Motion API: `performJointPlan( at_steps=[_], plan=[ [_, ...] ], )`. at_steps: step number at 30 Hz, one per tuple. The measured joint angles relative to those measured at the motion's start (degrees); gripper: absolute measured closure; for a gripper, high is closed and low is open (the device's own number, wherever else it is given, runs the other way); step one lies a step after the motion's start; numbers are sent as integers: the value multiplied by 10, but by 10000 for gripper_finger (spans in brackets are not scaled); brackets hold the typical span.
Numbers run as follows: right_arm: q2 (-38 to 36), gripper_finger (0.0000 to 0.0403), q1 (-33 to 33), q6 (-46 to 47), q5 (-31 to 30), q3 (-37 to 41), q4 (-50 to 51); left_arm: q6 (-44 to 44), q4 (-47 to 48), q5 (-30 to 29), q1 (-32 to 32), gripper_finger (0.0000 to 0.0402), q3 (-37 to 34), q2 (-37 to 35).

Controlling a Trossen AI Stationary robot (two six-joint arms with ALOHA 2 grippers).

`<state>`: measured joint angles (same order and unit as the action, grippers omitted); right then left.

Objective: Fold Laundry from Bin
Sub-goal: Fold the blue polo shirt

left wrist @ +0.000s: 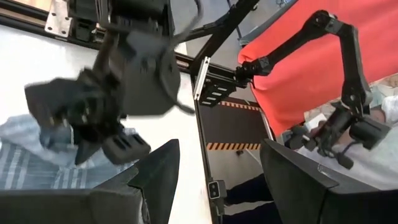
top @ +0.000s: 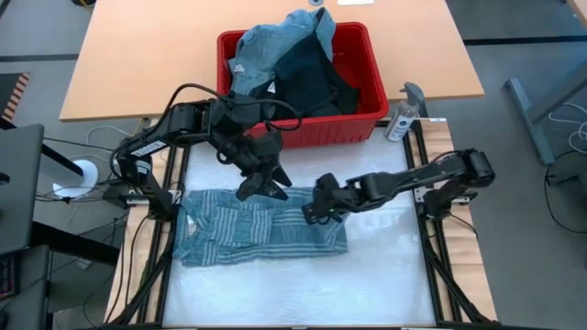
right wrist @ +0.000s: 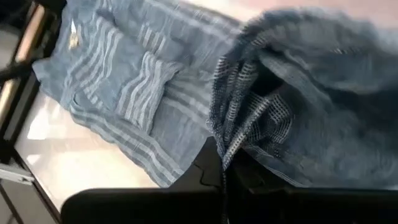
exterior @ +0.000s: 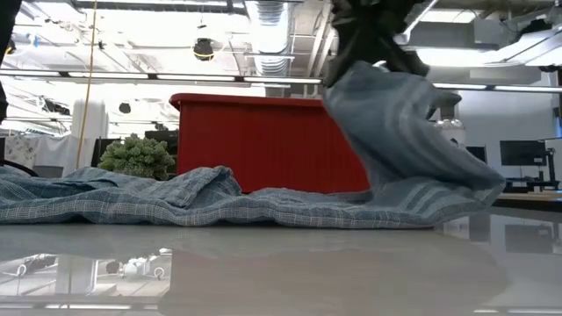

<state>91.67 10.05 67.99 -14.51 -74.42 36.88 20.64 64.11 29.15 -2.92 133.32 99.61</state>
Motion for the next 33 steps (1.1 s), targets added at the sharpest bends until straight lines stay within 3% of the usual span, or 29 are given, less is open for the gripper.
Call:
performJointPlan(
  at_steps=[13, 27, 33],
  plan=[
    [128, 382, -27, -81, 56, -121, 4, -6, 30, 1, 0, 187, 0, 0],
    [153, 374, -33, -84, 100, -125, -30, -16, 30, 1, 0, 187, 0, 0],
    [153, 342, -33, -94, 100, -125, -35, -22, 30, 1, 0, 187, 0, 0]
  ],
)
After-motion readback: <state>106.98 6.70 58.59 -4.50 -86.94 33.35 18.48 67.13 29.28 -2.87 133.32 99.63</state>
